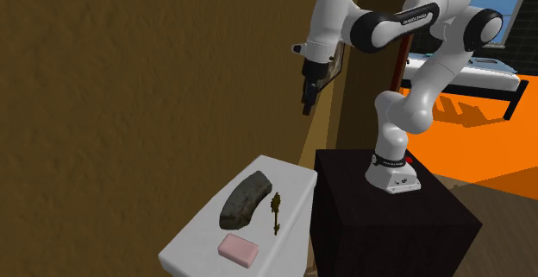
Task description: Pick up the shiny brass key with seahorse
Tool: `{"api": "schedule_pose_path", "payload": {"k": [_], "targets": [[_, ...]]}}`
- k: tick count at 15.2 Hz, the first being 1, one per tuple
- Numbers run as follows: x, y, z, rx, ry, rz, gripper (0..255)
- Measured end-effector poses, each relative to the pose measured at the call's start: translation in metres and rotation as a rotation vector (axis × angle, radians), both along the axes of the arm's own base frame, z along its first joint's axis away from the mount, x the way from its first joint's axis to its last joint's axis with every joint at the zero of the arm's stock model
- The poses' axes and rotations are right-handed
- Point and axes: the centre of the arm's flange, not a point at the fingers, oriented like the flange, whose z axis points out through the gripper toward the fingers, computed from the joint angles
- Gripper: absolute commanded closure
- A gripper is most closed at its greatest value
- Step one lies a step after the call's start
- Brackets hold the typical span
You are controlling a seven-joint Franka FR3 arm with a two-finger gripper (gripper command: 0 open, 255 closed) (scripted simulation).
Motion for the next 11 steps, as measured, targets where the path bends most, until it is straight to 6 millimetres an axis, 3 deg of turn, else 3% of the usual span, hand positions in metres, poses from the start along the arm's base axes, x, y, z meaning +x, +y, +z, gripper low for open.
{"api": "schedule_pose_path", "payload": {"k": [11], "targets": [[0.040, 0.126, -0.047, -0.008, -0.065, 0.051, 0]]}}
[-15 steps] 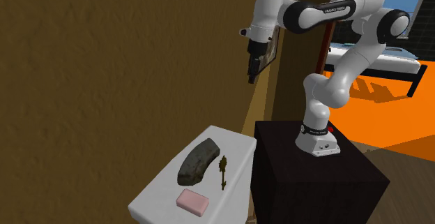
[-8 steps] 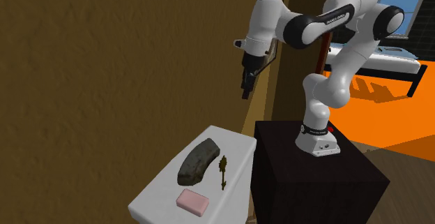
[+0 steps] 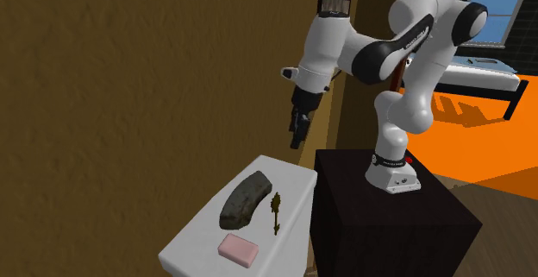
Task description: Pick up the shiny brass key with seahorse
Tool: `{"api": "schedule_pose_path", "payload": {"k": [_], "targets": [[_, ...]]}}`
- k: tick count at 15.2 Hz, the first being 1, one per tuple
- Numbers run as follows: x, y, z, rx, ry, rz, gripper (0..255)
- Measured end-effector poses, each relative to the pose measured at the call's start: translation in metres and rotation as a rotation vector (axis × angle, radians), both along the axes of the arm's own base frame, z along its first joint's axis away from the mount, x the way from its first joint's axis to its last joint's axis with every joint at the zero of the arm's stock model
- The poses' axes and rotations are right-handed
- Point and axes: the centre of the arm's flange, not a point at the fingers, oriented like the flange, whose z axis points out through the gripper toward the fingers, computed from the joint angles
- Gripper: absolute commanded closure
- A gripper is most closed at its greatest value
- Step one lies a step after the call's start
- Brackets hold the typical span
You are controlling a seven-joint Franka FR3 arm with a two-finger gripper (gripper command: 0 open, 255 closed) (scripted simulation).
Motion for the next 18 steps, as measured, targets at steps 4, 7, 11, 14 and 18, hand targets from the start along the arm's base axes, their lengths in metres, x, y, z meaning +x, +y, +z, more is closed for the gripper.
{"api": "schedule_pose_path", "payload": {"k": [4, 7, 11, 14, 18], "targets": [[0.013, 0.046, -0.017, -0.002, -0.023, 0.019, 0], [0.026, 0.080, -0.027, -0.004, -0.041, 0.032, 0], [0.041, 0.126, -0.043, -0.006, -0.064, 0.051, 0], [0.049, 0.152, -0.056, -0.007, -0.077, 0.060, 0], [0.050, 0.157, -0.076, -0.007, -0.080, 0.061, 0]]}}
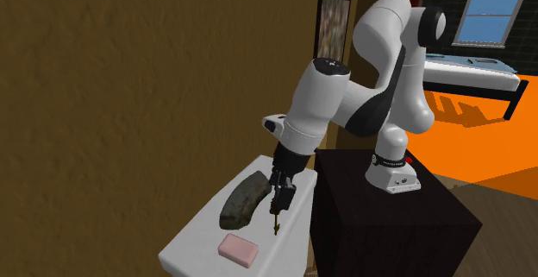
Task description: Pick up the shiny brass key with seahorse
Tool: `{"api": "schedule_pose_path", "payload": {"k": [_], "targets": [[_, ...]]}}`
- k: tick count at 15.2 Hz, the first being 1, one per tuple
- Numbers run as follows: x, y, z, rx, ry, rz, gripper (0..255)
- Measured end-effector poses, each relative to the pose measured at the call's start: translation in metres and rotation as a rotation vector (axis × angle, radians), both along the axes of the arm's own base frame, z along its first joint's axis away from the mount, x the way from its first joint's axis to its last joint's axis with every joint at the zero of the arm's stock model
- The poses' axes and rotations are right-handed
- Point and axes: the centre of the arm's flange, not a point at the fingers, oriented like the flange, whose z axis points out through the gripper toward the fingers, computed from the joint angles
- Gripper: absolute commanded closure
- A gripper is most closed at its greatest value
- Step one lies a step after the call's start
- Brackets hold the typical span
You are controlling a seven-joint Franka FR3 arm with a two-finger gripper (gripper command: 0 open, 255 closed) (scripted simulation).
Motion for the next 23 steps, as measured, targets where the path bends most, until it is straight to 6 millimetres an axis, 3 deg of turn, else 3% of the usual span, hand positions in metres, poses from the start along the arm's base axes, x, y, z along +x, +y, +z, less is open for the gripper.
{"api": "schedule_pose_path", "payload": {"k": [3, 4, 15, 23], "targets": [[-0.001, 0.000, -0.014, 0.000, 0.000, 0.000, 0], [-0.001, -0.001, -0.016, 0.000, 0.000, 0.000, 255], [-0.001, -0.001, -0.016, 0.000, -0.001, 0.000, 255], [-0.001, -0.001, 0.024, 0.000, -0.001, 0.000, 255]]}}
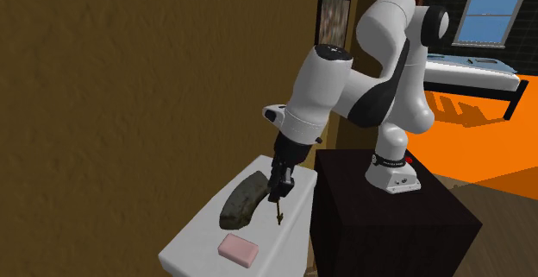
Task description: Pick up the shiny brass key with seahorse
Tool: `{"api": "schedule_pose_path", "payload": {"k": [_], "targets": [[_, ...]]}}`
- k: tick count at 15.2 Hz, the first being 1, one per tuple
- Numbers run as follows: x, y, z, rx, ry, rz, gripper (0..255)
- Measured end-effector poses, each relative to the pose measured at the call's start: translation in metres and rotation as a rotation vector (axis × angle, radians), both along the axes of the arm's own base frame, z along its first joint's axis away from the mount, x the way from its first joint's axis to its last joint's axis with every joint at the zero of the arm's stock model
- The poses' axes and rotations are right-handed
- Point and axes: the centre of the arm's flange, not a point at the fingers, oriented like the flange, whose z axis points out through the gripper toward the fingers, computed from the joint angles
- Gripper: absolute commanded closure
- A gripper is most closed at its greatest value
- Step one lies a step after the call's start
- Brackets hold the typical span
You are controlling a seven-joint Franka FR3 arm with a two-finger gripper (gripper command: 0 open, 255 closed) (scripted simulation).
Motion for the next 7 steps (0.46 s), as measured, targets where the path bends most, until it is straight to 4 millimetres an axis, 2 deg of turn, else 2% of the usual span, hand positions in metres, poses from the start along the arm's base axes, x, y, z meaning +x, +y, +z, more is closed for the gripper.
{"api": "schedule_pose_path", "payload": {"k": [7], "targets": [[0.000, 0.000, 0.035, 0.000, 0.000, 0.000, 255]]}}
